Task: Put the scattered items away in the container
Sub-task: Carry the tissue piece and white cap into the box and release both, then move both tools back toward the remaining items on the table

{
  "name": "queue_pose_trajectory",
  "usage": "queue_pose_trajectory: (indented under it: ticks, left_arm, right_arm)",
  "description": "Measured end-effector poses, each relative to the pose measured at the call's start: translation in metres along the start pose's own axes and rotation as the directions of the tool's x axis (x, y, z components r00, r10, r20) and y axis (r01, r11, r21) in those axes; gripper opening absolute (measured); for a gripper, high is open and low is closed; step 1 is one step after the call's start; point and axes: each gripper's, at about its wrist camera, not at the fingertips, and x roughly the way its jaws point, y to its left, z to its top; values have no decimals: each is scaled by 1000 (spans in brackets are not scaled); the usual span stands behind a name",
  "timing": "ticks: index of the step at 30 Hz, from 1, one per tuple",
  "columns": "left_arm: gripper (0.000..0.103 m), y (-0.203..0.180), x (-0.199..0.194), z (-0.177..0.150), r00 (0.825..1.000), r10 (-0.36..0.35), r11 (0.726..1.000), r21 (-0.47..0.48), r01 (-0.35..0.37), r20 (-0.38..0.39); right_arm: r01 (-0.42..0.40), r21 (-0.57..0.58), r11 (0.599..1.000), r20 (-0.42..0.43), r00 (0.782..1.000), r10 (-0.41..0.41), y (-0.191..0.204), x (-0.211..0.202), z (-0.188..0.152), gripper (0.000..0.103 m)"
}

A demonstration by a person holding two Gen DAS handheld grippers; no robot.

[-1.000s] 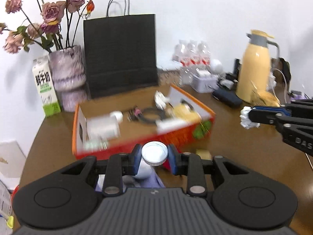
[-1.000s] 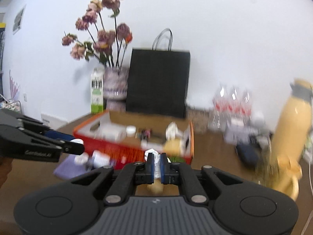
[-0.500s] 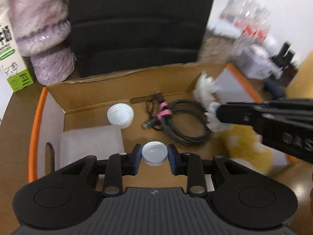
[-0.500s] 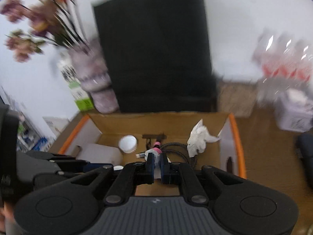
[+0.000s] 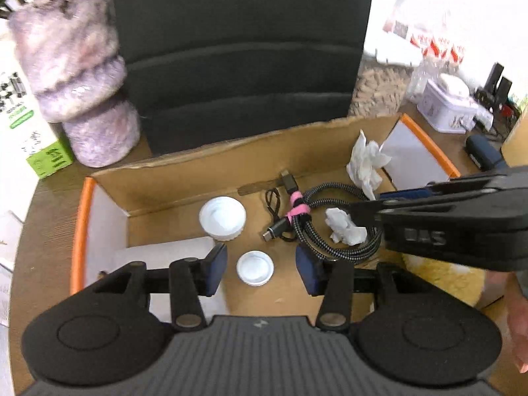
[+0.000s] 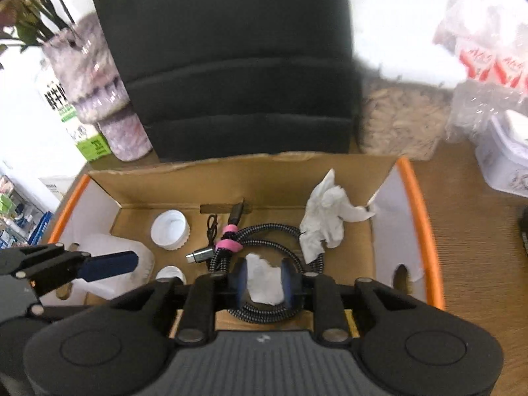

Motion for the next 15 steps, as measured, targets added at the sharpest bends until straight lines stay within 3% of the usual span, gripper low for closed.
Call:
queue_pose_trajectory:
  ticks: [11,15]
  left_arm:
    - [53,22,-78,-41,995,100,992,-82,-97,28]
    - [57,31,-121,-75,989,119,988,-112,-109,92]
  right_arm:
    - [71,-36,997,70,995,-68,-4,-90,-25,30]
    - [75,-49,996,90,993,-71,-4,-127,-50,31]
